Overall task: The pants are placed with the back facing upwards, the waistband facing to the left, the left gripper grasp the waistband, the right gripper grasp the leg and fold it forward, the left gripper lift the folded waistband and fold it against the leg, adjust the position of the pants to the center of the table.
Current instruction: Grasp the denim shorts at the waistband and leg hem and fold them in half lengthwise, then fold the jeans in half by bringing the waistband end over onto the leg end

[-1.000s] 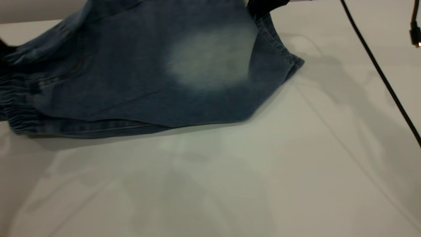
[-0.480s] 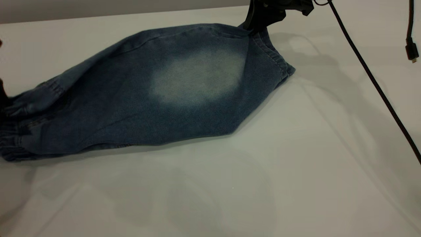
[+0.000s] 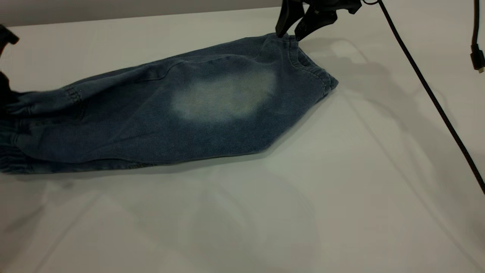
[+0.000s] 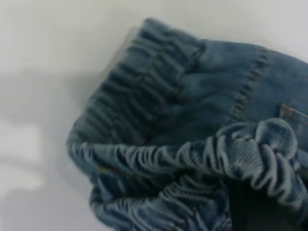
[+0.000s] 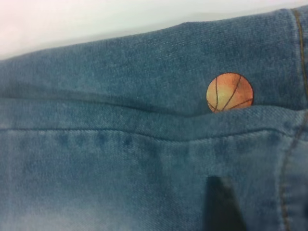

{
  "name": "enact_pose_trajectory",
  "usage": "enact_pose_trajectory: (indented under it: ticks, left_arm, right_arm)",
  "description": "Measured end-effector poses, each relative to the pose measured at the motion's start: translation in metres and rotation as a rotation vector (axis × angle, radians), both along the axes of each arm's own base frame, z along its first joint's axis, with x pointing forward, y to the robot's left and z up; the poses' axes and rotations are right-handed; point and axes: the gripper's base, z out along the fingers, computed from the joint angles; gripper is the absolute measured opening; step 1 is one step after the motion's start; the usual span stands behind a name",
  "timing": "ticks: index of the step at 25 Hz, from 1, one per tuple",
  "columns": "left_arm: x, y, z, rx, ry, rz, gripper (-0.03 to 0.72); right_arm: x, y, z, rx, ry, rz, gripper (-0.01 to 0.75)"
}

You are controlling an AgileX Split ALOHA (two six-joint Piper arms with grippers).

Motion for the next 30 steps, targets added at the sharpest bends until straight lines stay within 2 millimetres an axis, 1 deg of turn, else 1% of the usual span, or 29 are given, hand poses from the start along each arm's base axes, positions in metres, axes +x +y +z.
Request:
enact_pose_trajectory:
  ticks: [2,4,6,9,12,14,19,21,23,26,28,30]
  left_arm:
    - [0.001,-0.001,0.001,0.037,-0.004,-0.061,0.213]
    - [0.002,-0.001,0.001,0.069,-0.007,-0.111,0.283]
    - [0.003,-0.001,0.002,0.095,-0.008,-0.158,0.347]
    - [0.003,0.002,0.001,0.106,0.000,-0.190,0.422]
    - [0.001,0.014,0.000,0.102,0.022,-0.179,0.439]
    - [-0.002,0.021,-0.002,0.090,0.059,-0.212,0.440]
    - [-0.011,0.043,-0.006,0.046,0.137,-0.289,0.440]
    - [-0.014,0.053,-0.007,0.050,0.150,-0.300,0.440]
    - [-0.016,0.061,-0.007,0.064,0.160,-0.325,0.440]
    - [-0.019,0.072,-0.007,0.073,0.170,-0.358,0.440]
    - [-0.016,0.080,-0.004,0.080,0.159,-0.357,0.440]
    - [-0.010,0.084,0.002,0.092,0.137,-0.377,0.440]
  right_arm:
    - [-0.001,0.000,0.002,0.000,0.003,0.011,0.423]
    - [-0.004,0.001,0.005,0.010,0.024,0.027,0.489]
    - [-0.006,0.003,0.008,0.029,0.043,0.043,0.526]
    - [-0.013,0.008,0.009,0.070,0.097,0.091,0.540]
    - [-0.024,0.024,0.011,0.125,0.146,0.171,0.538]
    - [-0.030,0.036,0.012,0.148,0.153,0.224,0.531]
    - [-0.047,0.070,0.013,0.152,0.138,0.309,0.517]
    - [-0.053,0.080,0.013,0.152,0.142,0.333,0.516]
    - [-0.057,0.086,0.013,0.151,0.144,0.347,0.515]
    - [-0.059,0.088,0.012,0.149,0.148,0.356,0.515]
    - [-0.060,0.089,0.012,0.150,0.156,0.361,0.515]
    - [-0.060,0.089,0.012,0.151,0.159,0.358,0.515]
